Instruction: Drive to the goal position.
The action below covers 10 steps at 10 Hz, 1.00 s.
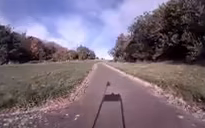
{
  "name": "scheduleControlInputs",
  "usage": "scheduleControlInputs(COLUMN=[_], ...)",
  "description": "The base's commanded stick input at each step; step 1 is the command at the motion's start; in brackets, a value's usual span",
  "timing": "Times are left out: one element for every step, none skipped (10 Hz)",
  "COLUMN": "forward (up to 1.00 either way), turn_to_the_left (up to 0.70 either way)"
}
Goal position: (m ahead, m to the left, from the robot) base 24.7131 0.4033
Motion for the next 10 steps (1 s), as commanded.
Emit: scheduleControlInputs(forward=[0.70, 0.70, 0.70, 0.70, 0.70, 0.70, 0.70, 0.70, 0.70, 0.70], turn_to_the_left=[0.00, 0.00, 0.00, 0.00, 0.00, 0.00, 0.00, 0.00, 0.00, 0.00])
